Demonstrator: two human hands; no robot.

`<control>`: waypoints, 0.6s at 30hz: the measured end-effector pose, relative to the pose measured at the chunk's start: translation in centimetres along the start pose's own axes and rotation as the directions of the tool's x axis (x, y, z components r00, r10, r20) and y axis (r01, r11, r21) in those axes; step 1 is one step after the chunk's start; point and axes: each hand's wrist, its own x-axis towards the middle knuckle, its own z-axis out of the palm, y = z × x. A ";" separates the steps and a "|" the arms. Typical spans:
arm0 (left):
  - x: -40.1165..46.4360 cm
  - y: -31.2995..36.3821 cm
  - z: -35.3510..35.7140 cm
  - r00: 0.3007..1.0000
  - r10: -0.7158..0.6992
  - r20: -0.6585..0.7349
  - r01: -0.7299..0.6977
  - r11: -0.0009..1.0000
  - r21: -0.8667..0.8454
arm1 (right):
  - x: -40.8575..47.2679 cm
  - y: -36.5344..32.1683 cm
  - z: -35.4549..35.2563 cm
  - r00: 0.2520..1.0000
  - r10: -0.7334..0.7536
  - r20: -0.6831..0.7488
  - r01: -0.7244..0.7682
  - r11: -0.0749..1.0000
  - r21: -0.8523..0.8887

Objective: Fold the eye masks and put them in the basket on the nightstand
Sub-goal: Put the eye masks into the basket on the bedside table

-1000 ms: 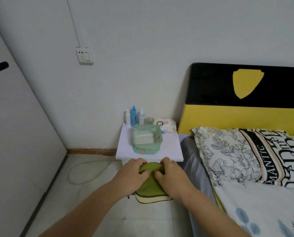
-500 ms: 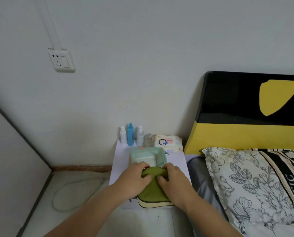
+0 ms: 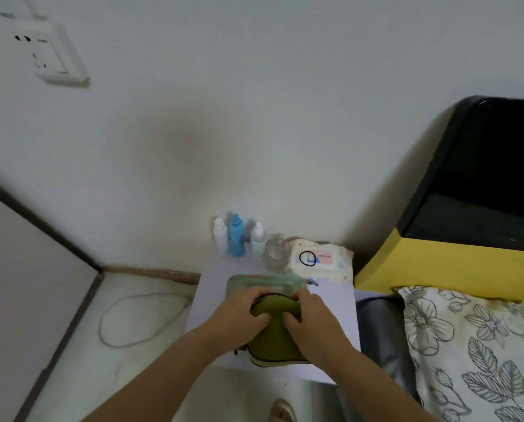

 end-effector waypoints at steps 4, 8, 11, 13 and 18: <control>3.5 -1.9 0.9 0.995 -0.099 0.009 0.099 0.994 -0.046 | 4.0 1.6 1.3 0.998 0.020 0.062 -0.019 1.000 -0.012; 6.9 -4.6 2.0 0.985 -0.166 0.044 0.168 0.985 -0.034 | 7.3 3.0 3.3 0.992 0.054 0.113 -0.057 0.998 0.020; 9.4 -6.8 2.8 0.976 -0.206 0.068 0.206 0.979 0.010 | 9.8 4.2 5.3 0.986 0.093 0.137 -0.097 0.995 0.029; 10.7 -8.3 3.5 0.969 -0.233 0.081 0.232 0.973 0.022 | 11.1 5.0 6.8 0.983 0.112 0.144 -0.119 0.992 0.040; 13.7 -11.8 5.4 0.953 -0.282 0.112 0.280 0.959 0.030 | 13.6 7.1 10.4 0.971 0.177 0.164 -0.190 0.979 0.071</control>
